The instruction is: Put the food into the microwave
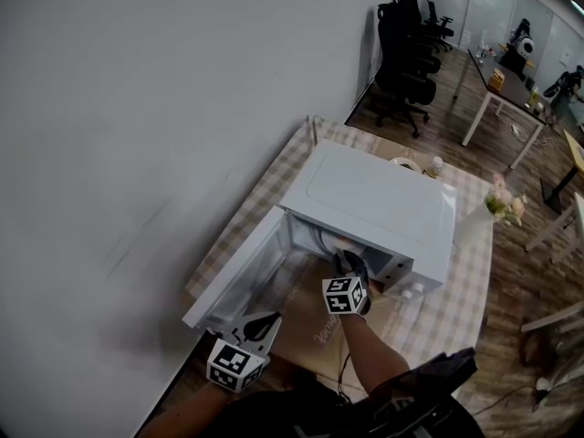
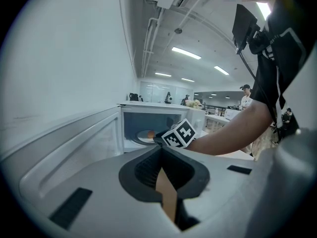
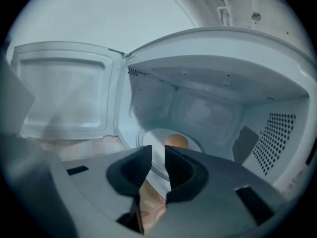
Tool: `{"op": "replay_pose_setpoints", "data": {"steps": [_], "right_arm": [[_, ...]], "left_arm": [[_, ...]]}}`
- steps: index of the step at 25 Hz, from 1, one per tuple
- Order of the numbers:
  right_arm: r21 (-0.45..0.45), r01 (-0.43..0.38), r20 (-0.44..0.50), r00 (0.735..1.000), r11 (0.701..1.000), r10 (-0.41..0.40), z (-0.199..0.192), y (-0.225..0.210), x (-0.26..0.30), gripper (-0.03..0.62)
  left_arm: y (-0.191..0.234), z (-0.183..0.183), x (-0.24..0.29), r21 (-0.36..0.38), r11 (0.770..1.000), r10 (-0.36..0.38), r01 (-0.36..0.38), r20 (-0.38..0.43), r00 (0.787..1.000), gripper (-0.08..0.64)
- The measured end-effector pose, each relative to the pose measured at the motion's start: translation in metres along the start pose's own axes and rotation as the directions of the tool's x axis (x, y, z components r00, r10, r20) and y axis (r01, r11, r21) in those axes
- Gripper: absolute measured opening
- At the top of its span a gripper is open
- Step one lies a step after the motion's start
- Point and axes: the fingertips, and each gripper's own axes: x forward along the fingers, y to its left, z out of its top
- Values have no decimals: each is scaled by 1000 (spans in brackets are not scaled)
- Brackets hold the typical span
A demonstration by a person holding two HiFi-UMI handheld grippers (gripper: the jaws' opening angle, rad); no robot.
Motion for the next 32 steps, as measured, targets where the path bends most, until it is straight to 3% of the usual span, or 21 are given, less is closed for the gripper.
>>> {"op": "replay_pose_setpoints", "data": {"steps": [4,8,23,28,32], "right_arm": [[-114,-87,-53,995,990,81,-4,12,12,85],[-146,-107,-92,991,983,94,-6,13,22,78],[-87,-103,-104,990,991,94,-2,-9,47,66],[-39,-96,-35,995,995,95,11,-6,36,66],[12,-112,13,994,994,112,26,3,11,66]], "left_arm": [[-3,-6,1,-12,1000,-2,2,-7,1000,8],[0,-5,-1,-13,1000,8,-8,-4,1000,8],[4,-4,1,-33,998,50,-50,5,999,8],[4,-5,0,-39,997,63,-62,23,998,8],[-3,-2,-9,-14,999,33,-32,34,999,8]]}}
